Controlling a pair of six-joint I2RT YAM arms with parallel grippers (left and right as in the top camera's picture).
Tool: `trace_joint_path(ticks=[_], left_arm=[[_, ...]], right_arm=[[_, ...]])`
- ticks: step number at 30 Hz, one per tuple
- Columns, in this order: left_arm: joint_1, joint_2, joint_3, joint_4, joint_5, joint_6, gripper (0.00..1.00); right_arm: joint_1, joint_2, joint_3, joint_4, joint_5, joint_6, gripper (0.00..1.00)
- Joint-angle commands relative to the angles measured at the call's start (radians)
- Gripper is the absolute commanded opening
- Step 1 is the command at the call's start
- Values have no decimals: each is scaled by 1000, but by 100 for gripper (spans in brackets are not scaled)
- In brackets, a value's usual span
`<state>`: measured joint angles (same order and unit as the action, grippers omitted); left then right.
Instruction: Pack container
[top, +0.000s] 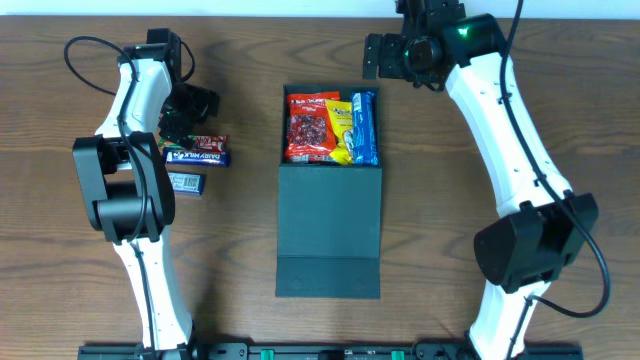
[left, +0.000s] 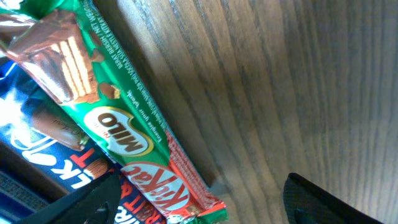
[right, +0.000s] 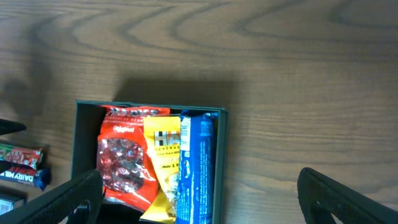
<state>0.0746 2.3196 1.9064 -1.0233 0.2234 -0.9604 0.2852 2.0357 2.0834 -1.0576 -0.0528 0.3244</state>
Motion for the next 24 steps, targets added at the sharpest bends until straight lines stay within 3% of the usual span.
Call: trace_joint_path(ticks=[1, 24], left_arm=[[-2, 16, 12, 3, -31, 15, 79], [-2, 17, -24, 5, -40, 30, 68]], right_arm=[[-11, 12, -5, -1, 0, -15, 99], [-11, 12, -5, 3, 0, -15, 99]])
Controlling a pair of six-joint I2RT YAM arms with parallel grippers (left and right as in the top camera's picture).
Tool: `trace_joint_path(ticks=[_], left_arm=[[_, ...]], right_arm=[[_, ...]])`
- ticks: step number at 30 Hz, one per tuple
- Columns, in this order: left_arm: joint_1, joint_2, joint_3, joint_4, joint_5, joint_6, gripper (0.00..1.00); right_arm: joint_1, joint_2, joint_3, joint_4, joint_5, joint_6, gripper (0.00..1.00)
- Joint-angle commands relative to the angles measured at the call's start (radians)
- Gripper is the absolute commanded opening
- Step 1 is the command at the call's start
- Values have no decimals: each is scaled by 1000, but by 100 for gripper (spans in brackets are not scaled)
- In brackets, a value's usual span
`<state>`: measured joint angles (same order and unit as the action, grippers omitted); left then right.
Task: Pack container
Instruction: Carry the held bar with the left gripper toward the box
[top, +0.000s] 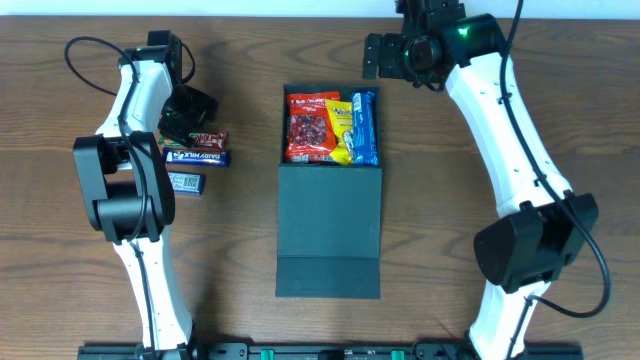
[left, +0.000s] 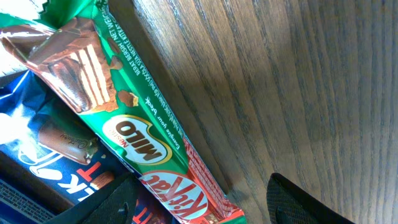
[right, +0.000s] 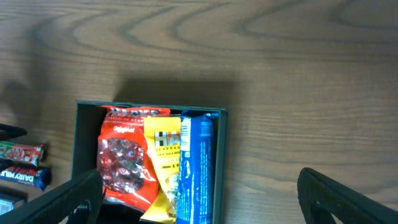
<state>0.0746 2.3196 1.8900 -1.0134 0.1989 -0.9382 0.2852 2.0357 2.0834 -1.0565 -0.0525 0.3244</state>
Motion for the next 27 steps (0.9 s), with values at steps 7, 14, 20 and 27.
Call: trace_joint_path(ticks=[7, 14, 20, 27], left_arm=[[-16, 21, -10, -12, -20, 19, 66], [-19, 32, -10, -14, -19, 18, 66], [-19, 48, -10, -20, -14, 18, 63], [-19, 55, -10, -22, -3, 18, 61]], right_arm=[[-10, 12, -5, 3, -1, -15, 99], [-10, 12, -5, 6, -1, -15, 99], [-10, 12, -5, 6, -1, -15, 99], [-10, 12, -5, 7, -1, -15, 100]])
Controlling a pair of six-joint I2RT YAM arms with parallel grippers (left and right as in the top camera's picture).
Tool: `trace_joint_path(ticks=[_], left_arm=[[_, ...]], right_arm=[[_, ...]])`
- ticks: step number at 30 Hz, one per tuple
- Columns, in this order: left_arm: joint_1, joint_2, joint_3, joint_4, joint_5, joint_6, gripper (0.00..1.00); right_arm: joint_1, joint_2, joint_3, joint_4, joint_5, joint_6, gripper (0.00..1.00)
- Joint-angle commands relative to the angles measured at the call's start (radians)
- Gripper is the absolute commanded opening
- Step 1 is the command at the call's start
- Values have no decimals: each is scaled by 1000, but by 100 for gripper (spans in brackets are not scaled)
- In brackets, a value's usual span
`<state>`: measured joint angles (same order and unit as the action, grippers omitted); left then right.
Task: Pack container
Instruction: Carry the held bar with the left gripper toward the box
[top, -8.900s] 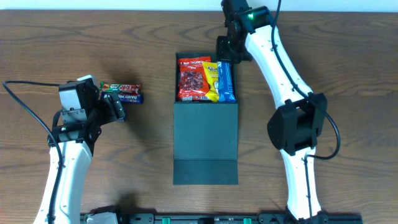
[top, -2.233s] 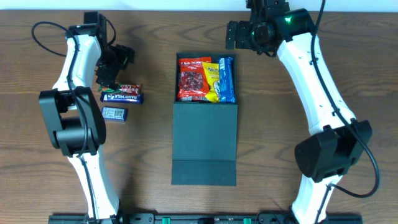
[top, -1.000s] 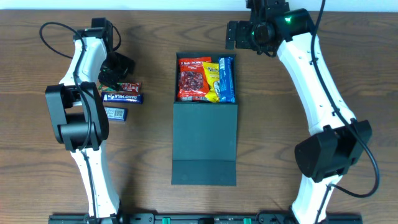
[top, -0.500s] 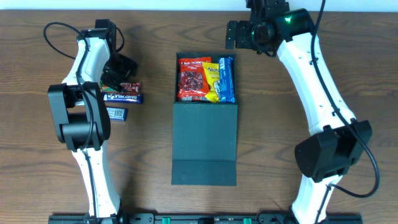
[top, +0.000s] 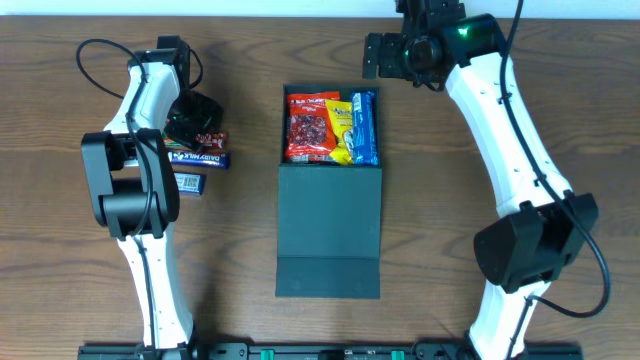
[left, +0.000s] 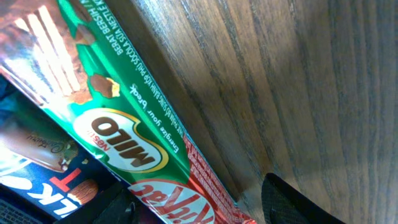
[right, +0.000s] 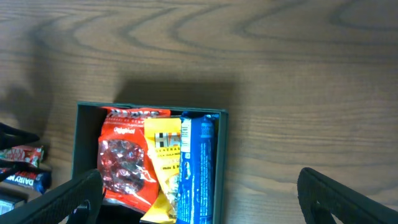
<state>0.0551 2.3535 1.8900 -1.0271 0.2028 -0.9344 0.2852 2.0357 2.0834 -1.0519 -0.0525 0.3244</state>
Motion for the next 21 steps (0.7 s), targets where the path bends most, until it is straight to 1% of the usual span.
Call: trace_joint_path(ticks=[1, 4, 7, 12, 15, 21], left_arm=[[0, 21, -10, -8, -7, 14, 61], [0, 21, -10, -8, -8, 14, 55], [0, 21, -10, -9, -16, 14, 45], [1, 21, -10, -4, -48, 40, 42], [1, 21, -10, -8, -58, 75, 37], [0, 21, -10, -13, -84, 111, 30]], right_arm=[[-10, 12, -5, 3, -1, -15, 99], [-10, 12, -5, 6, -1, -15, 99], [-10, 12, -5, 9, -1, -15, 99], [-10, 12, -5, 13, -1, -15, 99], [-10, 12, -5, 20, -1, -15, 99], [-10, 12, -5, 33, 0, -15, 99]])
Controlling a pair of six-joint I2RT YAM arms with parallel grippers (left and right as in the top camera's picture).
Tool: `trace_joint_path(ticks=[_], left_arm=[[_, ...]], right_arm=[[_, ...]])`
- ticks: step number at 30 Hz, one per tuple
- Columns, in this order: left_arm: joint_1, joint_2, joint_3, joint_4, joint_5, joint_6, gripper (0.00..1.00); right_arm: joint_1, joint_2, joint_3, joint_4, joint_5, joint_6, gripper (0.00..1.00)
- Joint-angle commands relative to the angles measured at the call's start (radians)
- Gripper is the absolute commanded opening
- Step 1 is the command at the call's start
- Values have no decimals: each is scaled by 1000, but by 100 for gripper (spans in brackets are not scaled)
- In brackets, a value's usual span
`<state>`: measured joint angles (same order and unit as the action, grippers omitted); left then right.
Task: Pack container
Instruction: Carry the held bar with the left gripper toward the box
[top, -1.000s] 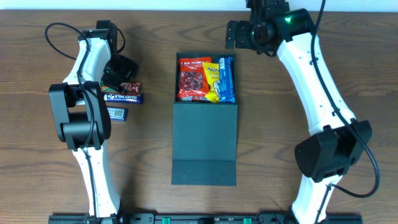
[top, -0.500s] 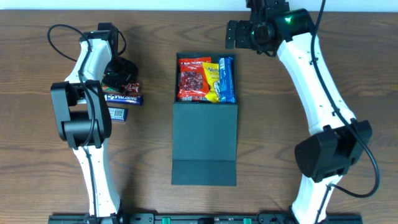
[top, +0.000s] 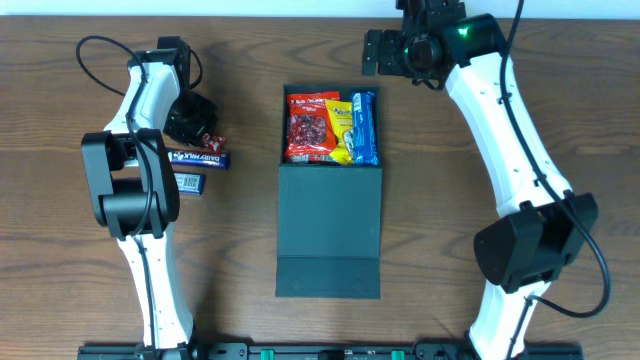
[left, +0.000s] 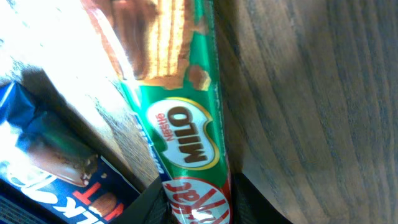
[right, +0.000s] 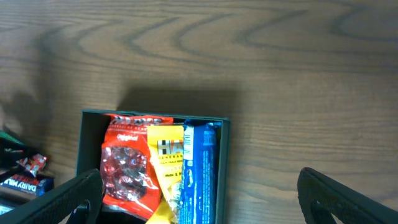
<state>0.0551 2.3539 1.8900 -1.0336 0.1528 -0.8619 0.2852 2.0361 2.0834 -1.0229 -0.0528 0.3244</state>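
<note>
The green and red Milo KitKat bar (left: 186, 124) sits between my left gripper's (left: 200, 206) black fingers (left: 151, 204), which are shut on its red end. Overhead, that gripper (top: 190, 118) covers most of the bar, and only the red tip (top: 211, 140) shows. The dark green box (top: 283, 125) in the middle holds a red bag (right: 126, 168), a yellow pack (right: 163, 163) and a blue pack (right: 198, 165). My right gripper (right: 200, 202) hangs open above the box's far end, with nothing in it.
A blue Dairy Milk bar (top: 200, 159) and a smaller blue bar (top: 188, 182) lie just below the left gripper. The box's flat lid (top: 329, 230) stretches toward the table's near side. The right arm (top: 500, 110) reaches over the right half of the table.
My left gripper, open around the KitKat's red end before, is now shut on it, and the bar looks turned in the wrist view. The right gripper has shifted slightly away from the box.
My left gripper stood open over the KitKat beside the other bars. It was then a little closer, then closer still with a finger on each side of the red end, and now it grips the bar. The right gripper stayed open over the box throughout.
</note>
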Motion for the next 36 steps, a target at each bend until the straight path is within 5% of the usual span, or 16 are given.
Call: trace_joint_path(ticks=[1, 11, 21, 36], left_arm=[[0, 21, -9, -6, -34, 47, 30], [0, 19, 41, -34, -38, 132, 20], [-70, 19, 332, -182, -184, 270, 13], [-523, 19, 486, -181, -186, 427, 14]], right_arm=[[-10, 11, -5, 4, 0, -15, 99], [-22, 11, -4, 25, 0, -16, 99], [-114, -43, -4, 19, 0, -16, 100], [-319, -124, -4, -44, 0, -21, 99]])
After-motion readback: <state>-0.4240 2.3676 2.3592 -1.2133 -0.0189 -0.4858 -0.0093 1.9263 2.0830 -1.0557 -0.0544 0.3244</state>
